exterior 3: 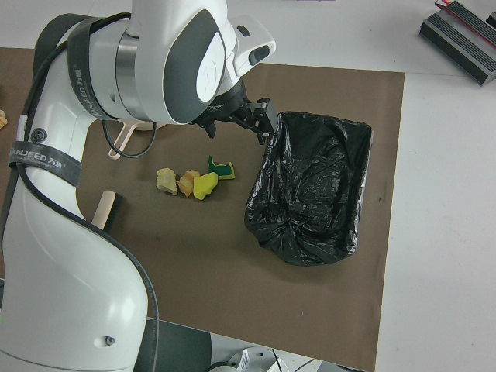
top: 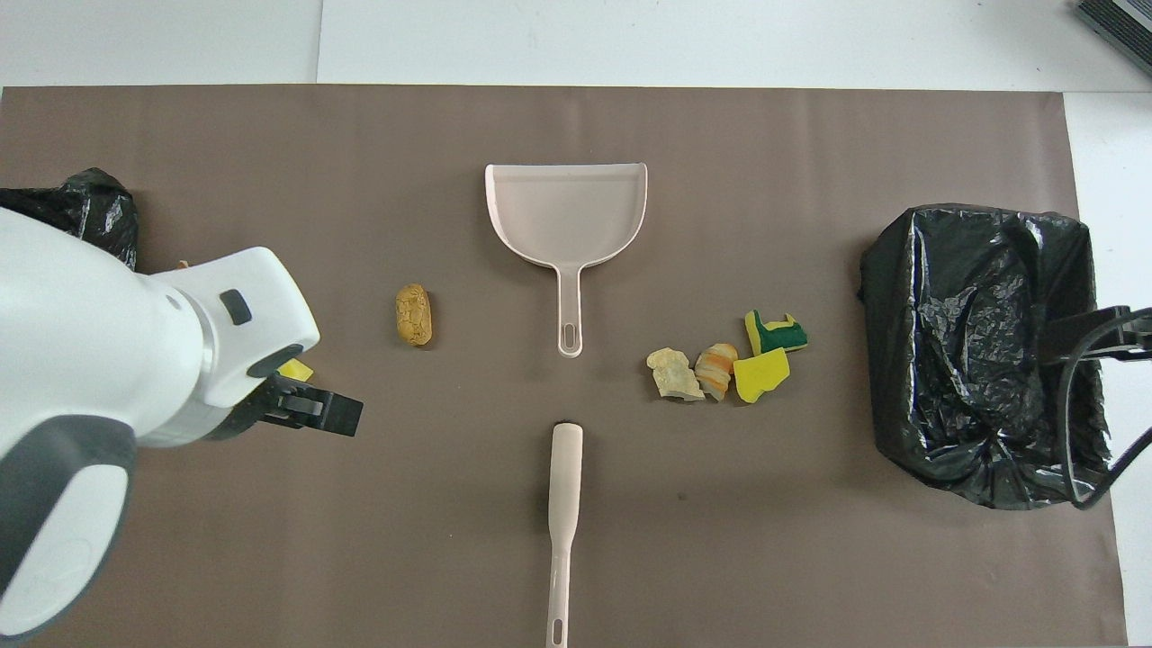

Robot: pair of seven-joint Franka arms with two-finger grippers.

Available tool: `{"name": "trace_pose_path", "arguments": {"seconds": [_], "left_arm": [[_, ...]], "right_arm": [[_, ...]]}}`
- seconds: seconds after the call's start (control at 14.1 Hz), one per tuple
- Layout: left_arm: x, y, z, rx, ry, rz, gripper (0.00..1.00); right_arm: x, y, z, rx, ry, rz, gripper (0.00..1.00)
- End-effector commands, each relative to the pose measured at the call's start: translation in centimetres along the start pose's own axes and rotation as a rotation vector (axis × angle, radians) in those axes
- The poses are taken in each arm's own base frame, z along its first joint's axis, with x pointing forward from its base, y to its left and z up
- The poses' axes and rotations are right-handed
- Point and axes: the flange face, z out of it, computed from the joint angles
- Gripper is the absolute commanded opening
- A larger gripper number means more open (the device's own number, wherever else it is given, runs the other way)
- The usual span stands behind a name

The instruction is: Sweep and dump trash in bin

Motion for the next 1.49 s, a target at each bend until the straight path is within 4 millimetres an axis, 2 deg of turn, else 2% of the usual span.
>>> {"name": "trace_pose_path", "arguments": {"seconds": [0.0,0.14,0.43,0.57,0.71,0.78,0.92,1.06,1.21,1.28,1.35,1.42], "left_arm": [[-2.7,4.7,5.0,-0.001,0.01,0.059,1.0],[-3.7,9.0,8.7,0.006,0.011,0.035,1.0],[-7.4,17.6,16.4,0.02,0.012,0.003,1.0],[-9.7,20.4,20.0,0.005,0.047,-0.015,1.0],[-10.8,22.3,22.3,-0.001,0.057,-0.035,1.0],[-11.6,24.0,23.5,0.003,0.052,-0.031,1.0],[-11.8,25.2,24.8,0.0,0.056,-0.024,1.0],[-11.9,25.4,25.6,0.011,0.043,-0.007,1.0],[-13.1,26.9,26.7,0.026,0.028,0.023,0.97],[-13.1,26.8,26.7,0.027,0.026,0.023,0.94],[-13.0,26.8,26.8,0.03,0.023,0.026,0.87],[-12.9,26.7,26.8,0.031,0.022,0.022,0.81]], "right_arm": [[-0.7,0.1,0.0,-0.006,0.02,-0.021,1.0],[-0.5,0.0,0.4,-0.013,0.013,-0.019,1.0],[-0.3,0.1,0.7,-0.014,0.004,0.03,1.0],[-1.2,-0.1,1.5,-0.007,-0.022,0.034,1.0],[-2.1,0.2,2.0,-0.005,-0.026,0.036,1.0],[-2.4,0.2,2.5,-0.004,-0.038,0.039,1.0],[-2.2,0.4,3.5,-0.001,-0.022,0.05,1.0],[-1.7,-0.1,3.8,-0.003,-0.015,0.043,1.0],[-0.7,-0.5,4.8,0.003,-0.009,0.069,1.0],[0.1,-1.7,5.3,0.006,0.004,0.054,1.0],[0.7,-4.1,5.6,0.008,0.026,0.031,1.0],[1.2,-5.5,5.5,0.008,0.055,0.04,1.0]]}}
